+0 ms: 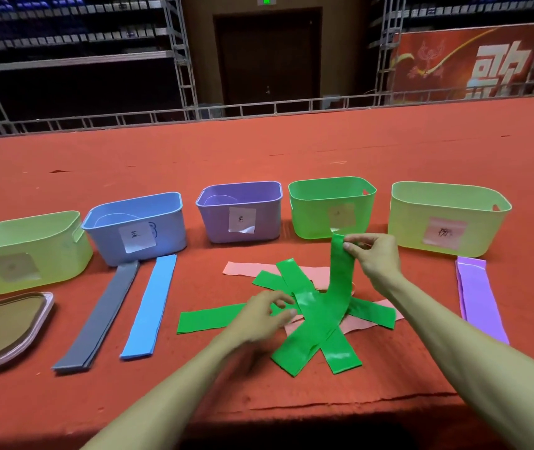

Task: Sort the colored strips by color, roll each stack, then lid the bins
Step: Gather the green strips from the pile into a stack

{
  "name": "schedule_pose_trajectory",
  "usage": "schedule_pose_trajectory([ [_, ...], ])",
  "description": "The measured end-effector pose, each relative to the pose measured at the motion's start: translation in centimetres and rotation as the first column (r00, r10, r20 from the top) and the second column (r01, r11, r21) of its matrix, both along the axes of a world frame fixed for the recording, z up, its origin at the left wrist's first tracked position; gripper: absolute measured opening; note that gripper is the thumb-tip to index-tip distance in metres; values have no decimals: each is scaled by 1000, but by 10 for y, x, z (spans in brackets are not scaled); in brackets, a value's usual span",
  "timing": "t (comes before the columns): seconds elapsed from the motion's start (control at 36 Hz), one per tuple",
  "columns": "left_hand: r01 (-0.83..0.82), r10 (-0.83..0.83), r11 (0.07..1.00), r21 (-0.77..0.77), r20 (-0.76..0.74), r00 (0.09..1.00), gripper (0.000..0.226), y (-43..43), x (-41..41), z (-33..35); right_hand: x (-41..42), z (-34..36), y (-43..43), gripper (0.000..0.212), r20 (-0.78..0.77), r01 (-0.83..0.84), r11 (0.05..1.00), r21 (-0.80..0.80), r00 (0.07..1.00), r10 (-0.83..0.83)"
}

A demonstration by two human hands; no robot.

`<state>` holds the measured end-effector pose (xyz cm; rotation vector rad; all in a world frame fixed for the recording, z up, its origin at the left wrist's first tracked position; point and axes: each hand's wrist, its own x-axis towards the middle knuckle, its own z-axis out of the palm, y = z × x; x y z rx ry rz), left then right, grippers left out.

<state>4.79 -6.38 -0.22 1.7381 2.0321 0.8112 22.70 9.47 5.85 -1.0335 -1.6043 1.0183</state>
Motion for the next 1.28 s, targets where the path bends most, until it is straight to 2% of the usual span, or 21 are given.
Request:
schedule_pose_trajectory([
  [0.17, -113, 118, 992, -61, 85, 989, 22, 53, -31, 8, 5, -9, 5, 23, 50, -67, 998, -10, 996, 68],
  [0.28, -180, 180, 979, -97, -5, 984, 25, 88, -45, 2, 6, -21, 11, 28, 87, -111, 994, -21, 990, 113],
  [0.5, -291, 255, 945, -152, -217, 942, 31, 132, -58, -20, 7, -34, 20, 25, -10, -106, 990, -93, 994, 106],
  [0.67, -268, 226, 958, -107, -298, 928, 29, 131, -51, -29, 4, -45, 24, 27, 15, -128, 990, -53, 992, 129],
  [0.83, -337, 322, 933, -125, -123, 939, 28, 134, -49, -21, -2, -44, 17, 25, 31, -210, 978, -18, 977, 210],
  [0.94, -395, 396, 916, -74, -11, 918, 23, 140, -50, -18, -1, -40, 14, 26, 6, -254, 966, -42, 967, 254],
  [1.08, -292, 281, 948, 123, 99, 955, 23, 144, -49, -19, 1, -35, 14, 29, -27, -251, 965, -74, 968, 250],
  [1.19, -291, 251, 945, 152, 236, 939, 27, 141, -44, -17, 2, -33, 10, 26, -46, -245, 965, -92, 969, 242],
  [1.28, -333, 246, 934, 132, 436, 865, 31, 136, -40, -11, 2, -28, 7, 24, -89, -251, 964, -87, 966, 244],
])
